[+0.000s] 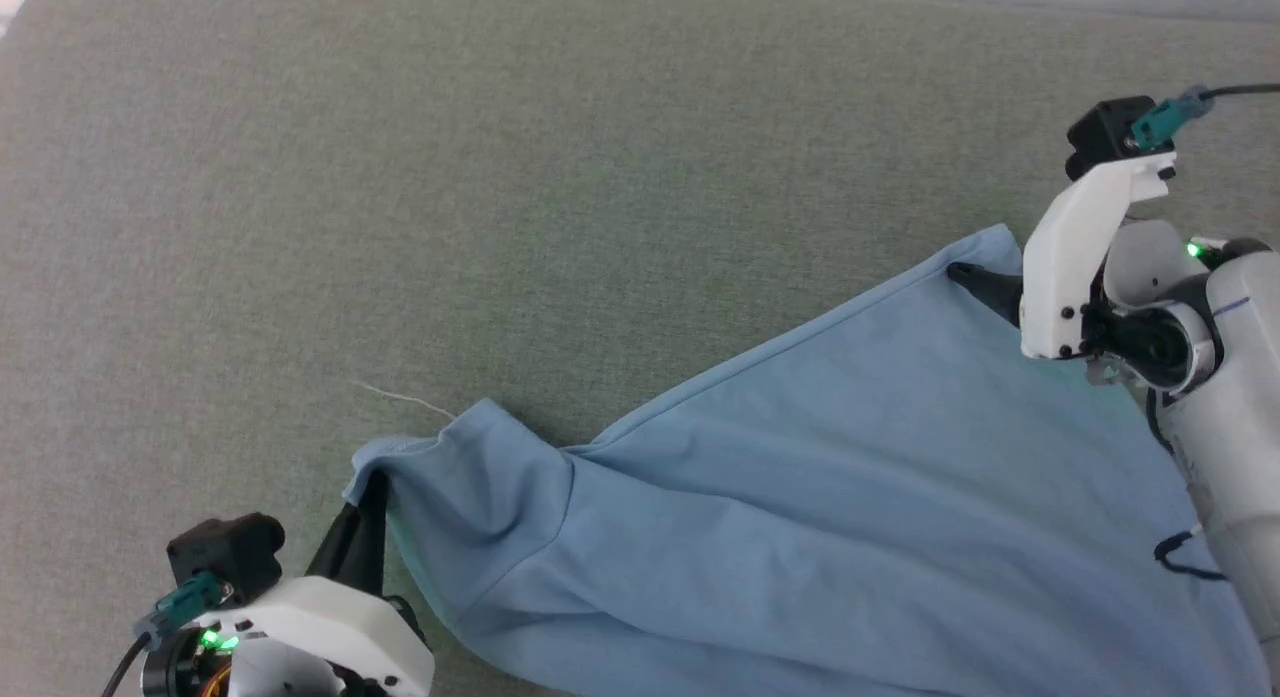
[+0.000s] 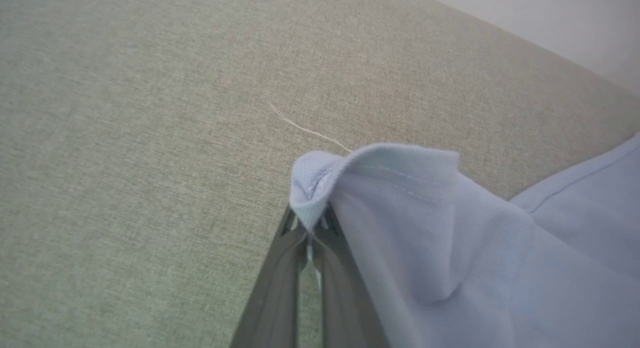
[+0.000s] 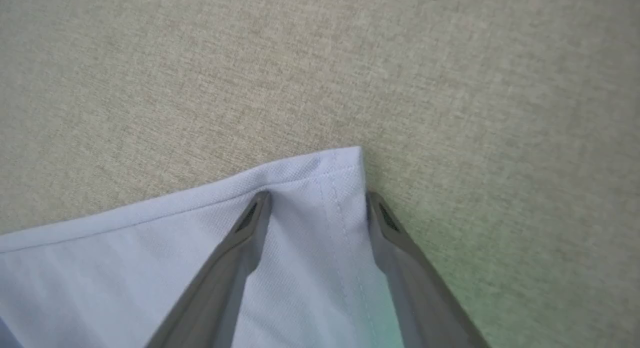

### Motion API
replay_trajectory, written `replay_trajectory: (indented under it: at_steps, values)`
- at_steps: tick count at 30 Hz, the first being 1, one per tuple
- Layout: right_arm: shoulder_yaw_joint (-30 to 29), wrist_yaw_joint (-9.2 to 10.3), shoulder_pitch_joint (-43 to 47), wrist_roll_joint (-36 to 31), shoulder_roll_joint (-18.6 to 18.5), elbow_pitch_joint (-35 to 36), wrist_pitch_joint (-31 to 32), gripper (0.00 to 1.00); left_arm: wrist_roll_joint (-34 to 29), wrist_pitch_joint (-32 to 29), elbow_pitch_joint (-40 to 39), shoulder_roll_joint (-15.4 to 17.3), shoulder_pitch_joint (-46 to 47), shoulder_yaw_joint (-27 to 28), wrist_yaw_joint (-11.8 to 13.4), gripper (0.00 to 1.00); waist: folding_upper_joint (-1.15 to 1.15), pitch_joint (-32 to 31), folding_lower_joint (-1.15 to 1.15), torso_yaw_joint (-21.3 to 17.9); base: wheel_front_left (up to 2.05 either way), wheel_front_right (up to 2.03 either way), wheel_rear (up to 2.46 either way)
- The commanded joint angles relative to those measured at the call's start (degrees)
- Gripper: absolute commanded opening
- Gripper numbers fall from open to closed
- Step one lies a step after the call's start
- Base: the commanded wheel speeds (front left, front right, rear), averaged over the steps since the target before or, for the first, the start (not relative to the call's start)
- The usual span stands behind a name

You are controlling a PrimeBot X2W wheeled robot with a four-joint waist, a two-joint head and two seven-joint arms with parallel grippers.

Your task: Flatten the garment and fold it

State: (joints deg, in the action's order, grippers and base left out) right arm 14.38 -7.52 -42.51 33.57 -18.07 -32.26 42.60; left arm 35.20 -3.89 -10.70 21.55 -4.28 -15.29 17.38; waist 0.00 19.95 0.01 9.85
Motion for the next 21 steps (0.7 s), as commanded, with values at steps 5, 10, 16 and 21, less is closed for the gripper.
replay_trajectory:
  at_steps: [5,10,16,21]
  values:
    - [6.92,0.03,-0.74,2.87,-0.95,-3.22,7.38,1.00,0.37,1.27,2.29,-0.94,2.26,-0.57,-1.20,0.00,0.00,1.75,-0.01,1.84,0.00,0.00,0.00]
    - [11.62,0.03,0.62,5.98,-2.41,-4.47,13.66,0.00,0.90,1.78,4.15,-1.20,3.06,-0.61,-1.92,0.00,0.00,0.85,-0.01,1.68,0.00,0.00,0.00]
    - [13.15,0.03,-0.14,8.52,-3.13,-2.34,12.26,0.00,1.15,2.42,5.33,-0.42,4.60,0.23,-2.61,0.00,0.00,-1.68,-0.01,0.66,0.00,0.00,0.00]
    - [11.85,0.03,-2.28,8.08,-4.31,1.20,0.25,0.00,0.69,2.46,5.75,1.67,9.22,1.68,-3.67,0.00,0.00,-5.19,-0.01,-0.54,0.00,0.00,0.00]
